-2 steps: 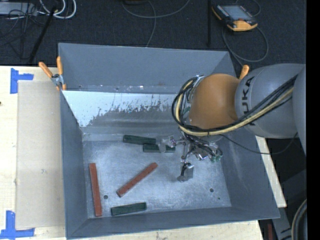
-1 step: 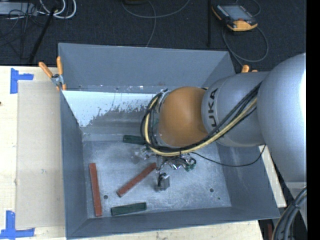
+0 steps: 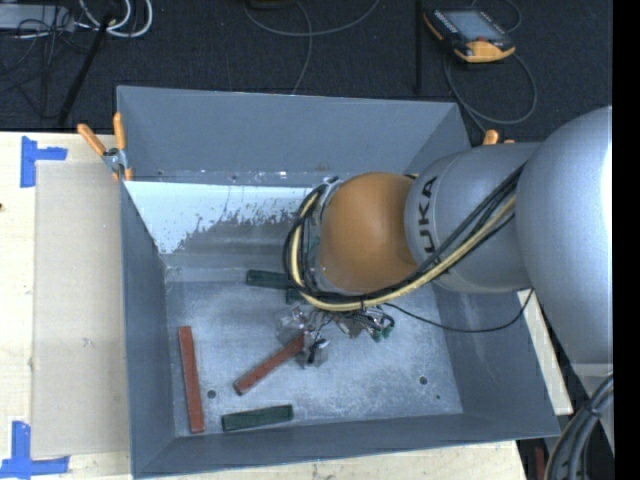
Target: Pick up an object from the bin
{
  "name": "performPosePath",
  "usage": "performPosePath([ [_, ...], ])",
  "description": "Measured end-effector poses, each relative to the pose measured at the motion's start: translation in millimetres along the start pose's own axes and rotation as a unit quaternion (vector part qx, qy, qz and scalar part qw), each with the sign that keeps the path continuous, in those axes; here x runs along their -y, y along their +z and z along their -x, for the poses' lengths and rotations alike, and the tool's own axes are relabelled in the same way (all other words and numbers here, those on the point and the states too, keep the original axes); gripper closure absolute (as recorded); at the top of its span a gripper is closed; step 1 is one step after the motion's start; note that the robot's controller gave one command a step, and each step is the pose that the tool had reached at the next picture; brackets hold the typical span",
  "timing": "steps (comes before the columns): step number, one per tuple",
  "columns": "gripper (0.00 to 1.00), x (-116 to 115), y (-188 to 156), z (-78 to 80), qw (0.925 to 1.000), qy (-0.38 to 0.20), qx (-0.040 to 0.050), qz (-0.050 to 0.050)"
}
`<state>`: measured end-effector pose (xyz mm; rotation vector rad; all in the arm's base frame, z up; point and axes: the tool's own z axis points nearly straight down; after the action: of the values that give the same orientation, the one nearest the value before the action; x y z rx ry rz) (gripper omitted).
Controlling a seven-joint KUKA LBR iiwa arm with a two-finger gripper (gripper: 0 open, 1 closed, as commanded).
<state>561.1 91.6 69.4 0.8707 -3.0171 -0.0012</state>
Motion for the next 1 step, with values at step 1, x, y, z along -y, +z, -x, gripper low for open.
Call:
performPosePath([
  [1,1.0,6.2,-142.4,23.4,0.9981,-0.062,0.0054,-0.003],
])
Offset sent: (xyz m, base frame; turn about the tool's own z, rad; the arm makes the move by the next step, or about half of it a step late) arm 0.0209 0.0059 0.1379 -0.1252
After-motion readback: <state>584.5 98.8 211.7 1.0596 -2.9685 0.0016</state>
